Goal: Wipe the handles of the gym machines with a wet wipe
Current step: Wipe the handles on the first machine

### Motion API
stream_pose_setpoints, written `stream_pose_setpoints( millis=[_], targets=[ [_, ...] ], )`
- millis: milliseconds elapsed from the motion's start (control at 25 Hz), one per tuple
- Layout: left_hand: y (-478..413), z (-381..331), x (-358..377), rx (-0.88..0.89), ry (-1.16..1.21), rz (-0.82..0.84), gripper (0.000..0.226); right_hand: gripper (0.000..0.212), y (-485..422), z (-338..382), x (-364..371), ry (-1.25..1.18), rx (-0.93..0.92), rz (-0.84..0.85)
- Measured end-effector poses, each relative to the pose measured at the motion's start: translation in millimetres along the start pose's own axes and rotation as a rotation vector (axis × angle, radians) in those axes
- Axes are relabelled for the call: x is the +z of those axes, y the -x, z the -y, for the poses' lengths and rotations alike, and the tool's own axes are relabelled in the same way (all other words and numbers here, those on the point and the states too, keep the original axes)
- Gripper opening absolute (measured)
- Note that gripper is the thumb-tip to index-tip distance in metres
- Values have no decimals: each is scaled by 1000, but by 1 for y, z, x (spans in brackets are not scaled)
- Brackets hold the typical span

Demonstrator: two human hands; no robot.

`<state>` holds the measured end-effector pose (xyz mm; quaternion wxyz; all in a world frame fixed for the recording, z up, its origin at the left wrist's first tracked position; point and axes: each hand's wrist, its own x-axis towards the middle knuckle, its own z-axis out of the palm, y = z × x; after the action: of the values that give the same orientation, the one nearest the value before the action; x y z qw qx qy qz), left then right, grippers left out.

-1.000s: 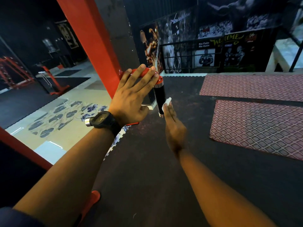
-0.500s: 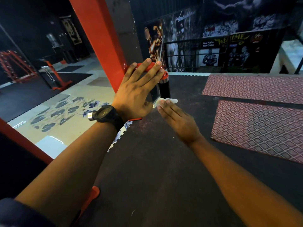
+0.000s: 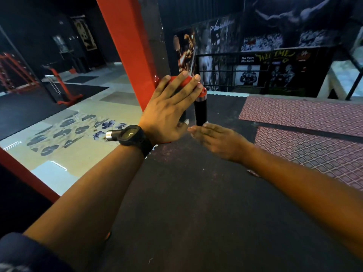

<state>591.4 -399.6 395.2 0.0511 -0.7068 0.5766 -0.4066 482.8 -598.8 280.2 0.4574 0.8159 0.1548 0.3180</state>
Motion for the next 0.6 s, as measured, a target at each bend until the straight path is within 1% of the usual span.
stream_pose_setpoints(
  millis=[120, 160, 240, 280, 360, 400, 440, 520, 600],
  targets=[
    [-4, -2, 1, 0, 5, -22, 92, 50, -7, -2, 1, -37, 54, -42],
    [-4, -3, 1, 3, 12, -26, 91, 51, -9, -2, 0, -44, 50, -48],
    [-4, -4, 1, 7, 16, -27, 91, 57, -11, -5, -5, 16, -8, -43],
    [-5, -5, 1, 6, 17, -32, 90, 55, -12, -11, -6, 27, -20, -53],
    [-6, -5, 1, -1, 25, -46, 91, 44, -16, -22, -8, -23, 49, -111],
    [-6, -6, 1, -4, 30, -51, 92, 42, -16, -22, -9, -36, 66, -125],
    [-6, -6, 1, -5, 32, -55, 92, 43, -16, -18, -12, -30, 67, -122],
    [-5, -7, 1, 3, 25, -53, 91, 50, -13, -8, -17, 19, 13, -64],
    [-5, -7, -1, 1, 27, -57, 91, 47, -19, -18, -17, 3, 31, -71]
  ],
)
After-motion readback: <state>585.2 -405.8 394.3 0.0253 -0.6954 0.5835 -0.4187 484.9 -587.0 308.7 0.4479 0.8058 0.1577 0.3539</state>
